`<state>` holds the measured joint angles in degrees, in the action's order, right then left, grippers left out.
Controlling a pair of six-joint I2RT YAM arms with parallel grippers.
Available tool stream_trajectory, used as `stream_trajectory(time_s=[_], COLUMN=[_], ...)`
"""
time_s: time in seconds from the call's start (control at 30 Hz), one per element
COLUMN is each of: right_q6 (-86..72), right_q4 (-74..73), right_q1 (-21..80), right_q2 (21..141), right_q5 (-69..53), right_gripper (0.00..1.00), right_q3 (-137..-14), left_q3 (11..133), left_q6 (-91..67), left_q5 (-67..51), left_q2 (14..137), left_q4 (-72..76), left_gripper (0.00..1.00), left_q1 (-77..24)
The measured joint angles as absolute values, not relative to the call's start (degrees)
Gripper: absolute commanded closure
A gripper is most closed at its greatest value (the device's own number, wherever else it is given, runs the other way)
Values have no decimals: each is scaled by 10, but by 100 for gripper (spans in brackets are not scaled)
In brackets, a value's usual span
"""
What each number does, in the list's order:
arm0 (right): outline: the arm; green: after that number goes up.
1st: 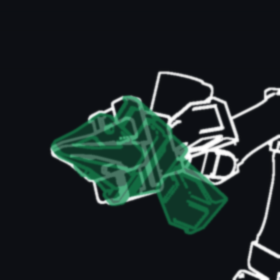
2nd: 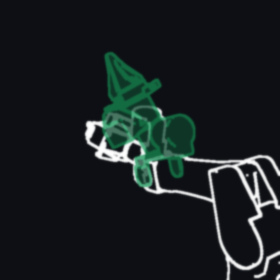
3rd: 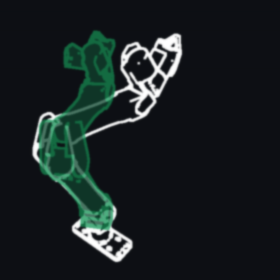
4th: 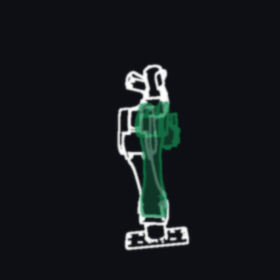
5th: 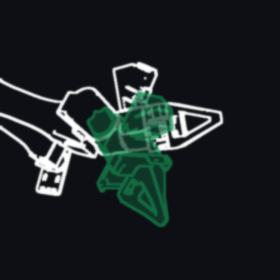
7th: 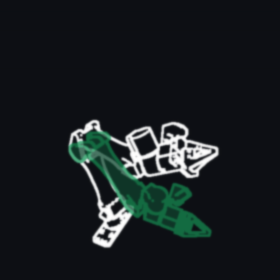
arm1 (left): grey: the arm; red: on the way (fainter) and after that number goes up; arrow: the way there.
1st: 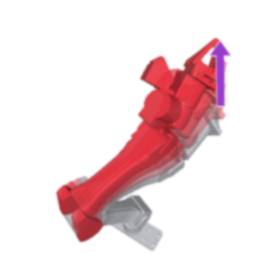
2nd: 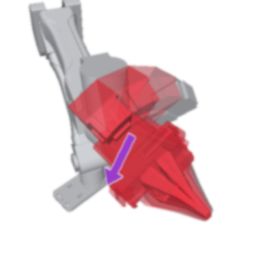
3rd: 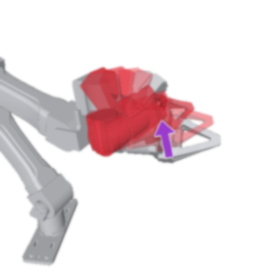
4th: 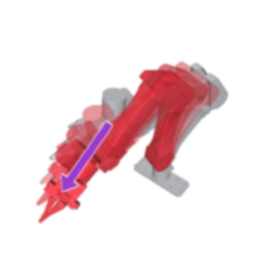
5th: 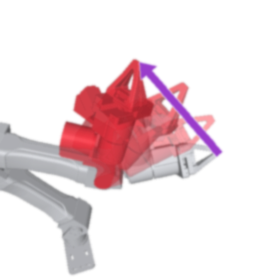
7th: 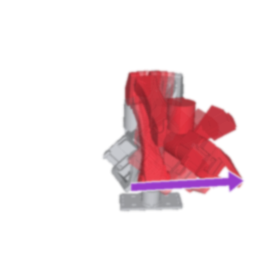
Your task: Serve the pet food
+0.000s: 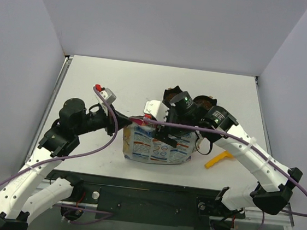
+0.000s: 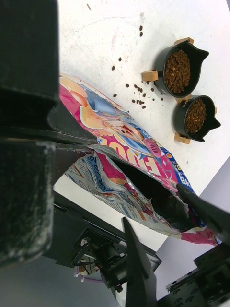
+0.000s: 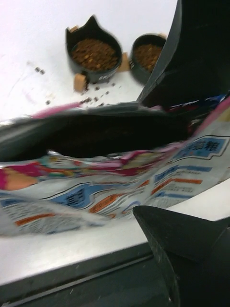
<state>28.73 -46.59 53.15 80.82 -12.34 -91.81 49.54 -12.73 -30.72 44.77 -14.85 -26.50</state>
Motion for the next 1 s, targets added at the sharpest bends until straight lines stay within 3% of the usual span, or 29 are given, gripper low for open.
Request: stream_trajectory(time_s=[0.1,0.17,0.2,0.23,0.27,0.3,0.43,0.5,0.83,1.0], right_q6=[310,324,328,333,341,343,345,344,311,297], right_q4=[-449,-439,-435,-435,-436,-440,-482,-494,-505,-503], right_q1=[539,541,541,540,540,540,540,537,497,476], right_q2=[771,764,764,764,764,766,789,799,800,796], right_q5=[-60,-29,-21,-13,-7,-4,-18,-29,-102,-137], right_gripper=[54,73,94,100,100,100,100,100,100,100], right_q3=[-871,-868,-869,-870,-871,-875,-917,-931,-939,-936], left_q3=[496,497,499,503,509,518,592,637,636,614], left_q6=[-136,-142,-143,-144,-144,-140,-106,-88,-59,-46], left_q5=[-304,-303,-302,-300,-299,-298,-287,-277,-250,-255], left_q2=[449,449,449,451,453,457,482,488,518,574], left_q4=[-150,-151,-155,-161,-171,-185,-255,-264,-152,-134], left_gripper=[100,100,100,93,84,67,40,33,35,35], left_q1=[-265,-265,-265,-264,-264,-264,-260,-258,-378,-383])
